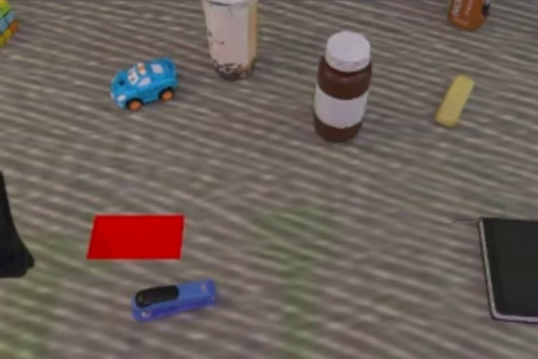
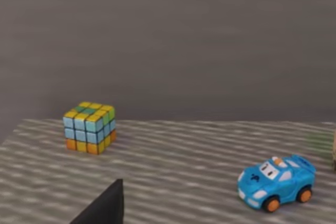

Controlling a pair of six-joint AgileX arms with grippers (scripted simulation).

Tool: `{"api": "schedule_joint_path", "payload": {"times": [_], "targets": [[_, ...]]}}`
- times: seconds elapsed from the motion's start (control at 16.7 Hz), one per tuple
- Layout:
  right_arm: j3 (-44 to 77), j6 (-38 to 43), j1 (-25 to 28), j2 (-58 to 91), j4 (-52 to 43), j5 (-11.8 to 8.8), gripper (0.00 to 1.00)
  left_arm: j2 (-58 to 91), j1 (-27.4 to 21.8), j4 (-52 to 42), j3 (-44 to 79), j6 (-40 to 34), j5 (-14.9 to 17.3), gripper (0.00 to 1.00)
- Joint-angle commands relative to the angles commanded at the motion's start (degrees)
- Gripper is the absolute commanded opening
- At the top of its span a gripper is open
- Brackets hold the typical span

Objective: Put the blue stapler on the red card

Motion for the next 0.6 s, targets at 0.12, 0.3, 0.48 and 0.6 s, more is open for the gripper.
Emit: {"api": "schedule_joint_path", "payload": {"times": [0.12, 0.3, 0.48, 0.6], "targets": [[0.00, 0.00, 0.00, 0.00, 0.00, 0.00, 1.00, 0.03, -0.01, -0.02, 0.02, 0.01, 0.00, 1.00], [0.00, 0.00, 0.00, 0.00, 0.00, 0.00, 1.00, 3.65, -1.84, -2.78, 3.20, 1.99, 0.15, 1.00], [0.00, 0.00, 0.00, 0.00, 0.00, 0.00, 1.00, 12.79, -5.62, -8.92, 10.21, 6.42, 0.20, 1.00], [0.00, 0.00, 0.00, 0.00, 0.00, 0.00, 1.00, 21.79, -8.82, -14.33, 16.20, 10.36, 0.14, 1.00]]}}
